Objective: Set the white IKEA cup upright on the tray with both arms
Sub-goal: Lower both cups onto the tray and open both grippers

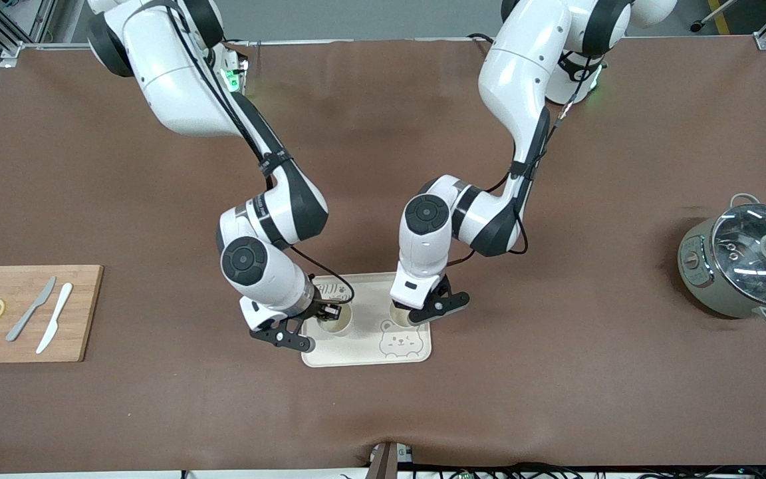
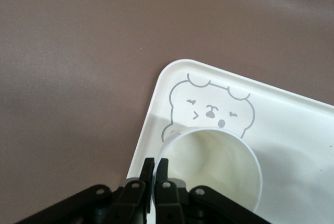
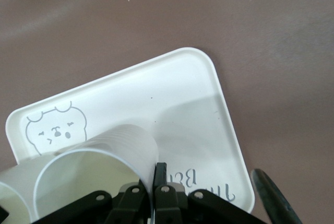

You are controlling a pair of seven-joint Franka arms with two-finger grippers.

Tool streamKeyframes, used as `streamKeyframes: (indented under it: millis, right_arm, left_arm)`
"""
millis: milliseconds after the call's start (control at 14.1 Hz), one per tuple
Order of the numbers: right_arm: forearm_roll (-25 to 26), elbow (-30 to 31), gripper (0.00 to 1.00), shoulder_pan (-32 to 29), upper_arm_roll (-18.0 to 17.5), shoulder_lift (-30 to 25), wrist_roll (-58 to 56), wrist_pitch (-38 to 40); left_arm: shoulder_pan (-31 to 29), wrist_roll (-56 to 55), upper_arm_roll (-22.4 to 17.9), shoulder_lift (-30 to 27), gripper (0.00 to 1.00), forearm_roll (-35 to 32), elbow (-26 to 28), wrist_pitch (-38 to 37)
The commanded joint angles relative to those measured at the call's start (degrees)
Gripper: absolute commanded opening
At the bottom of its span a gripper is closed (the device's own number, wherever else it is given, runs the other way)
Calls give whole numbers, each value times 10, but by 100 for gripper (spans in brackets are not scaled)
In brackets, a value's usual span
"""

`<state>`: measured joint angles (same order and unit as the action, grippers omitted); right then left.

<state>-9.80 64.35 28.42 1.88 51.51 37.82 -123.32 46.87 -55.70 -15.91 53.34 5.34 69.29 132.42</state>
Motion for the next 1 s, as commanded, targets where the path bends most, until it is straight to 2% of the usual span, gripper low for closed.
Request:
streamKeyframes:
  millis: [0,142,355,569,782,853,924]
  right_arm:
    - [19,-3,0,10,7,17,15,-13]
    - [21,-2,0,14,7,25,15,-24]
    - [22,-2,0,19,7,37,15,-33]
    - [29,13,0,23,7,41,15,-57]
    - [29,14,0,23,7,41,15,-59]
    - [29,14,12,23,7,41,15,-59]
    - [29,14,55,21,7,40,15,-59]
  left_arm:
    - [5,1,-10,8,42,4,-15,-1]
    - [6,1,-10,7,64,4,-14,-2]
    - [4,0,-11,-5,84,4,-11,-5]
    - [-3,0,-11,-28,98,6,-11,-11]
    - [-26,1,-11,-54,100,8,-11,-29]
    - [-32,7,-11,-60,100,8,-10,-32]
    - [-40,9,-11,-71,100,10,-7,-41]
